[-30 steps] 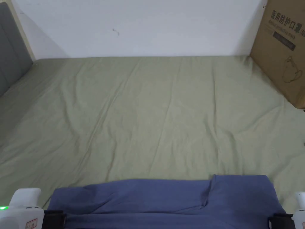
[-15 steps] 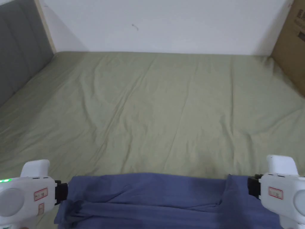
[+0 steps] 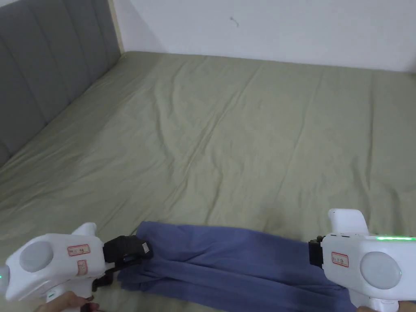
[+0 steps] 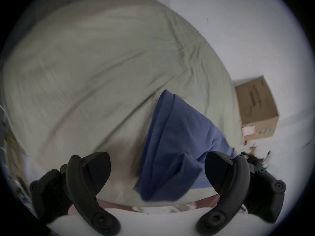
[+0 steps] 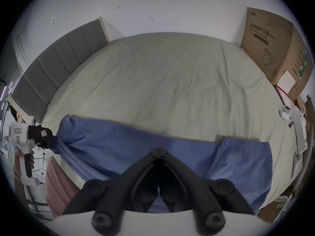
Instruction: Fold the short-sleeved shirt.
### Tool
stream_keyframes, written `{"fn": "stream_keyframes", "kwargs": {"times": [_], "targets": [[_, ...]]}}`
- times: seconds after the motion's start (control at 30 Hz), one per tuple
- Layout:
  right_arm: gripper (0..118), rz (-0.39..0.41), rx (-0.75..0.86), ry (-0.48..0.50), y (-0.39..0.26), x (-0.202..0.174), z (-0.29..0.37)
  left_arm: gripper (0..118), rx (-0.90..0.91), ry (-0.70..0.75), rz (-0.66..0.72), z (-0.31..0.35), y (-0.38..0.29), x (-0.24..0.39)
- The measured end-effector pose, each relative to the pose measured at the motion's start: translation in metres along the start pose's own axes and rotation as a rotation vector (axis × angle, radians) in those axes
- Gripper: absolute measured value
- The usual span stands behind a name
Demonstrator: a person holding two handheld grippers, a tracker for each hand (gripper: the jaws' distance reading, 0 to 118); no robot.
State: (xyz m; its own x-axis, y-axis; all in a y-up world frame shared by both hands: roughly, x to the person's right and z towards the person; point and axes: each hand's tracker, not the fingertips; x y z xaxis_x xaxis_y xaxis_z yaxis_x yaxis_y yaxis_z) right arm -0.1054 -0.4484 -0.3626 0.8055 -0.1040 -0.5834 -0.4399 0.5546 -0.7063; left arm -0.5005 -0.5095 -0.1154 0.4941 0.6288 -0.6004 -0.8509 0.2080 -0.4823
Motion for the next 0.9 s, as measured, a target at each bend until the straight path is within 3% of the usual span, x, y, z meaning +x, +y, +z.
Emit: {"fn": "stream_keyframes", "kwargs": {"times": [0.03,0.13,0.17,0.2,0.23,0.33,0.43,0.57,0.73,0.9], "targets": [[0,-0.007,-0.007,0.003,-0.002,0.002,-0.001,108,0.005,-0.046,0.041,-0.006,-0.002,-0.002],[0,-0.016,-0.039,-0.004,-0.008,0.010,-0.006,74,0.090,0.021,-0.007,-0.007,0.003,-0.012],[0,-0.015,-0.051,-0.015,-0.010,0.015,-0.009,34,0.087,0.071,-0.013,-0.011,0.005,-0.012],[0,-0.019,-0.071,-0.038,-0.014,0.018,-0.010,3,0.048,0.000,0.066,-0.018,0.004,-0.016],[0,-0.034,-0.085,-0.063,-0.016,0.025,-0.012,3,0.028,-0.046,0.064,-0.023,0.007,-0.019],[0,-0.113,-0.093,-0.086,-0.025,0.047,-0.007,3,0.037,0.033,-0.048,-0.007,-0.009,0.011],[0,-0.193,-0.080,-0.066,-0.032,0.072,0.005,3,0.051,0.022,-0.024,-0.001,0.012,0.000],[0,-0.220,-0.048,-0.096,-0.035,0.090,0.020,3,0.094,-0.002,-0.085,0.022,0.007,0.039],[0,-0.234,-0.005,-0.117,-0.039,0.104,0.036,3,0.144,-0.050,-0.312,0.033,0.000,0.115],[0,-0.254,0.015,-0.122,-0.046,0.112,0.045,3,0.095,-0.126,-0.558,0.024,-0.055,0.224]]}}
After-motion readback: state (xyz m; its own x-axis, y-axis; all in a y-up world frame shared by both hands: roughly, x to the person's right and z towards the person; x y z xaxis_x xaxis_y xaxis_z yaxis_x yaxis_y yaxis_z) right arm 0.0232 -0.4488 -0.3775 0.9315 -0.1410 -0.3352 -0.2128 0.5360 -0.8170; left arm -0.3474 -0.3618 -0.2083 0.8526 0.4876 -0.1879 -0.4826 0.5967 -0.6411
